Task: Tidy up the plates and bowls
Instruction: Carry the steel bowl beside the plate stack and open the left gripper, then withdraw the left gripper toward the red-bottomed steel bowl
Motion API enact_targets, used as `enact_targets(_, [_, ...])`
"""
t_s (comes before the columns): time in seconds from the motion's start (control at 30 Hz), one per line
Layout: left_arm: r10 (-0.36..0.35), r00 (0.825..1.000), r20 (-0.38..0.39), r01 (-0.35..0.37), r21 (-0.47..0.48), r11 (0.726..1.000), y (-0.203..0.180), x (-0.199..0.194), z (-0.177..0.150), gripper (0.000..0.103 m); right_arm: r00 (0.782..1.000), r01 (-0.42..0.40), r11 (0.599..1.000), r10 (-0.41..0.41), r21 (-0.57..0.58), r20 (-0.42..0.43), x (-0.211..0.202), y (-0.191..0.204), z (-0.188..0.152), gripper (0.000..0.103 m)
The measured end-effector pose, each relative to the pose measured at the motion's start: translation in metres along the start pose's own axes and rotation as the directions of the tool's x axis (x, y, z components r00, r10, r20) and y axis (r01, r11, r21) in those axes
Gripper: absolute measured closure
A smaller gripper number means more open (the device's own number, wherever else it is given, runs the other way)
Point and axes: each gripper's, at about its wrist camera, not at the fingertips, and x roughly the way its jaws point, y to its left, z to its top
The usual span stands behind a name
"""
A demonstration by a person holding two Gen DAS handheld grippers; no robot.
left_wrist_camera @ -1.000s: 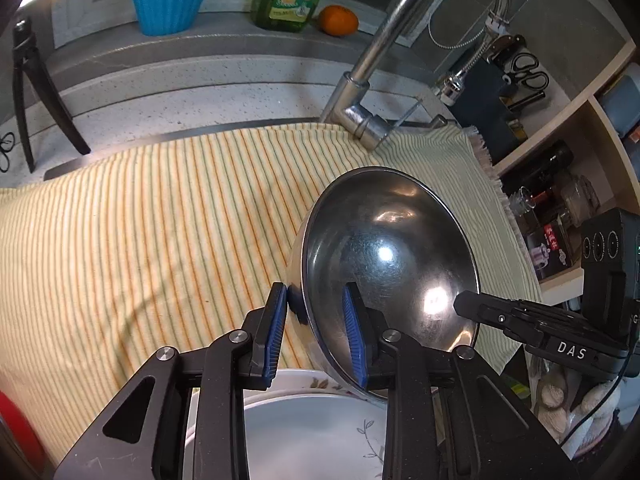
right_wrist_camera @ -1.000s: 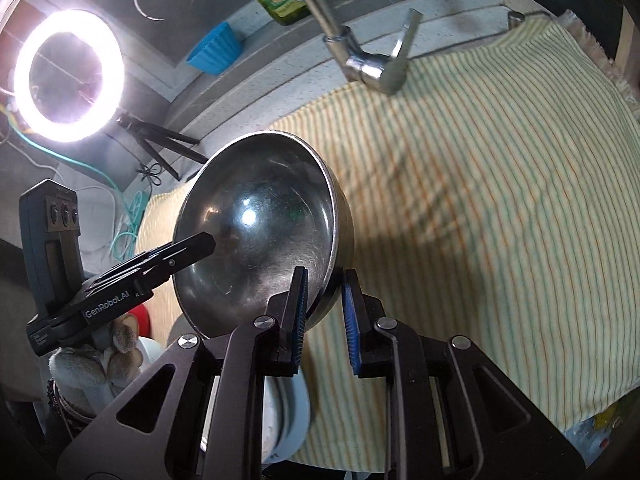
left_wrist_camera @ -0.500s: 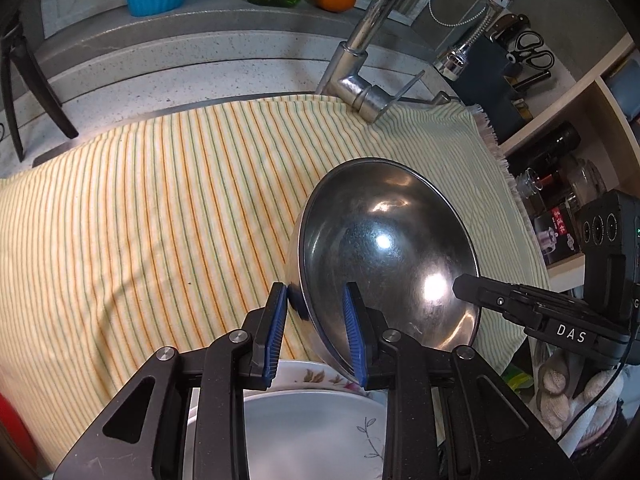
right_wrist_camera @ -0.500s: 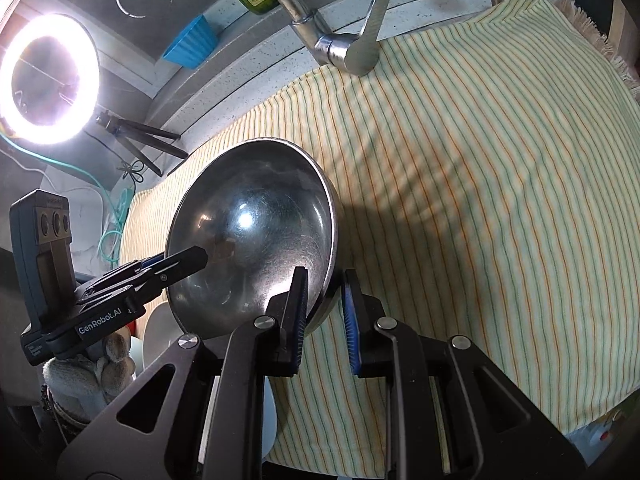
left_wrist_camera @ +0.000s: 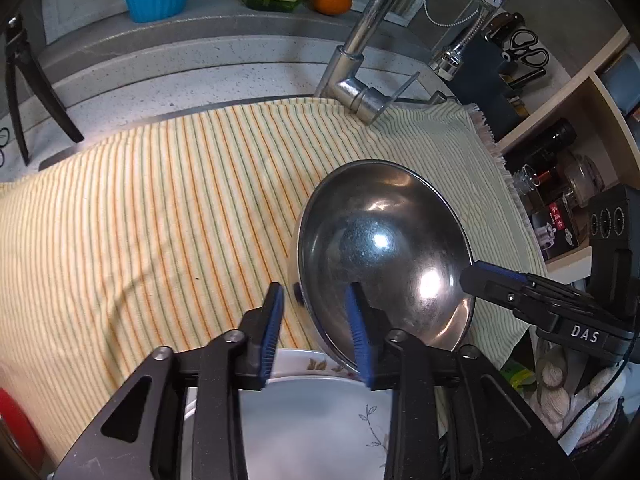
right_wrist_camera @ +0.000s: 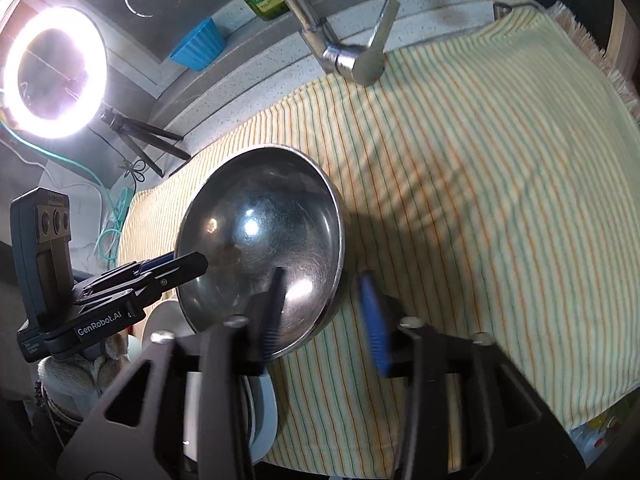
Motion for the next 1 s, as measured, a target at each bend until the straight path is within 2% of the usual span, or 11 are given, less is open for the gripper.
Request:
enact_targets(0.13, [0.007,1.0,0.026,-0.007,0.001,1.0,0.003,-0.012,0.0,0.064,0.999,0.004,1.0,-0.004,0.0,0.032,-0.01,0.005,0.002,0.045])
enact_targets(0.2, [0.008,0.999,0.043,-0.008,0.001,1.0,0.005,-0.02,-0.001,0.059,0.999,0.004,1.0,-0.004,-0.001,0.05,-0.016,0.009,0.002,0.037])
enact_targets(0.27, [0.018,0.998,0.063,-0.019,0.004,1.0,0.009,-0.029,-0.002,0.054,0.997,-0.005,1.0,0.006,-0.008,0.071,-0.023,0.015,0.003,0.034])
enact_targets(0.47, [0.038,0.99,0.139,-0.033,-0.037,0.999,0.03,-0.069,-0.01,0.053,0.994,-0.033,0.998,0.04,-0.061,0.104,-0.036,0.044,0.003,0.03])
enact_targets(0.7, [0.072,0.969,0.235,-0.042,-0.13,0.991,0.068,-0.121,-0.035,0.053,0.99,-0.083,0.985,0.098,-0.149,0.099,-0.04,0.091,-0.003,0.03])
enact_targets(1.0, [0.173,0.931,0.321,-0.079,-0.285,0.955,0.12,-0.176,-0.084,0.053,0.981,-0.175,0.953,0.19,-0.249,0.036,-0.028,0.15,-0.013,0.03])
